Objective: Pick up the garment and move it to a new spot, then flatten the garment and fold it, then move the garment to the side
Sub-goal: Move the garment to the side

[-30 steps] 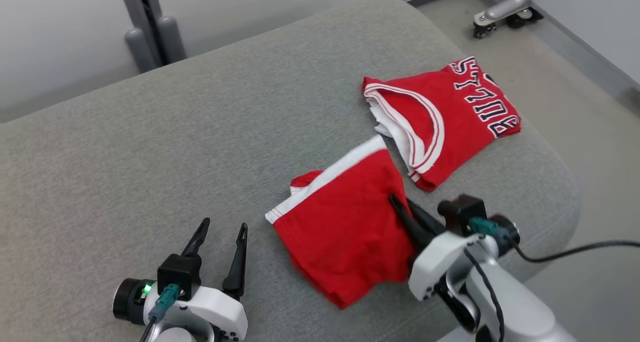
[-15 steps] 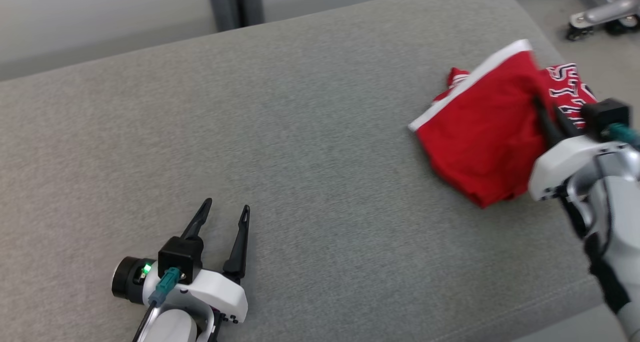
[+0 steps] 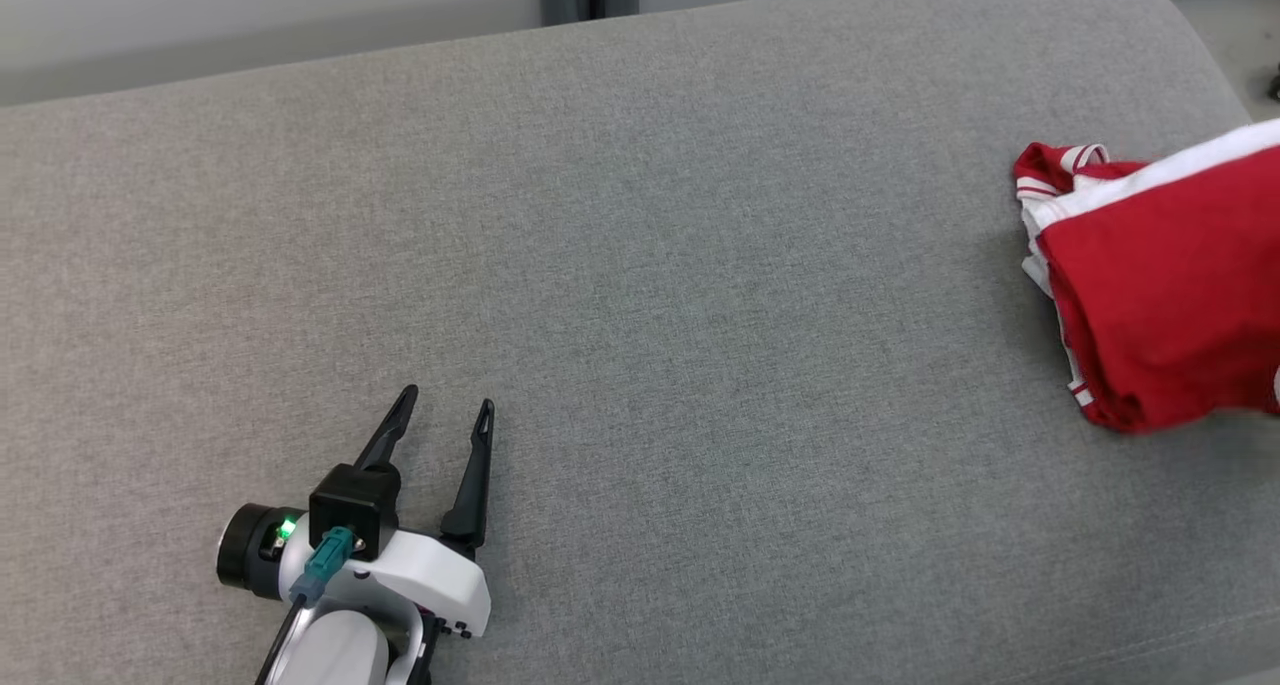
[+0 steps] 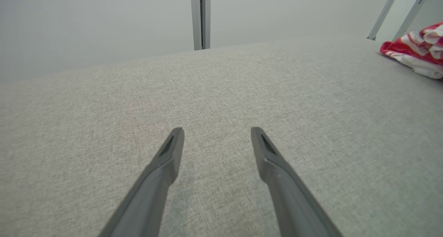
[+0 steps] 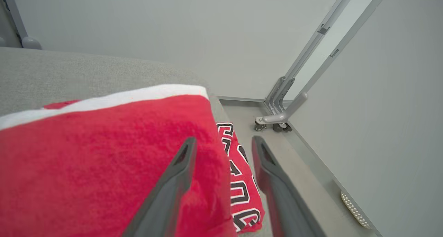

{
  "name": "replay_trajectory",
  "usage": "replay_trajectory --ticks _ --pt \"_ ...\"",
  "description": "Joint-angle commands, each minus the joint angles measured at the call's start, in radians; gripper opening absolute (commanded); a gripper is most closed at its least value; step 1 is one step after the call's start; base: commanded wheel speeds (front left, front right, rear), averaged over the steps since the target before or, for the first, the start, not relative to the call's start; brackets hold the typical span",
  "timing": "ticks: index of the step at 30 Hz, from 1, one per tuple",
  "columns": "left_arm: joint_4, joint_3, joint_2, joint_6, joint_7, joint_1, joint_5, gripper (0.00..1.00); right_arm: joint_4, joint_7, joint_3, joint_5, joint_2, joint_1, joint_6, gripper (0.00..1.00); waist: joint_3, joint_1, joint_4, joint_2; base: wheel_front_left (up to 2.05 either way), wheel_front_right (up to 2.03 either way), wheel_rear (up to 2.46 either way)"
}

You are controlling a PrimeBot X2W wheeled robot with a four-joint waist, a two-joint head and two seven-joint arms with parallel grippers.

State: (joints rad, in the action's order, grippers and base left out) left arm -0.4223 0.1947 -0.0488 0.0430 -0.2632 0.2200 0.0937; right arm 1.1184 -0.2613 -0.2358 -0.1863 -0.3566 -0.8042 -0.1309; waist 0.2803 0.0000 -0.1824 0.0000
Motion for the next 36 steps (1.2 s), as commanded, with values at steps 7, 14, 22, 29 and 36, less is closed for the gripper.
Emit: replay_trajectory --ticks 7,14,22,29,36 --pt "-0.003 0.001 -0.006 -0.011 -0.001 -0.014 0.020 1.00 -0.203 -0.004 -0.159 -0.112 0.125 0.060 0.001 1.00 -0.049 0.0000 0.018 0.0000 0.00 0.00 0.00" --pt "-0.001 -0.008 -0.005 -0.028 -0.001 -0.046 0.043 1.00 -0.422 -0.004 -0.074 -0.020 0.234 0.160 0.001 1.00 -0.103 0.0000 0.040 0.0000 0.00 0.00 0.00" --pt "-0.002 -0.016 -0.005 -0.050 -0.001 -0.079 0.060 1.00 -0.573 -0.004 0.068 0.105 0.280 0.299 0.001 1.00 -0.160 0.0000 0.090 0.0000 0.00 0.00 0.00" --pt "-0.003 -0.044 -0.005 -0.066 -0.001 -0.108 0.071 1.00 -0.596 -0.005 0.117 0.157 0.298 0.384 0.001 1.00 -0.189 0.0000 0.118 0.0000 0.00 0.00 0.00" --pt "-0.027 -0.066 -0.005 -0.072 -0.001 -0.132 0.088 1.00 -0.570 -0.005 0.138 0.186 0.303 0.481 0.001 1.00 -0.231 0.0000 0.150 0.0000 0.00 0.00 0.00"
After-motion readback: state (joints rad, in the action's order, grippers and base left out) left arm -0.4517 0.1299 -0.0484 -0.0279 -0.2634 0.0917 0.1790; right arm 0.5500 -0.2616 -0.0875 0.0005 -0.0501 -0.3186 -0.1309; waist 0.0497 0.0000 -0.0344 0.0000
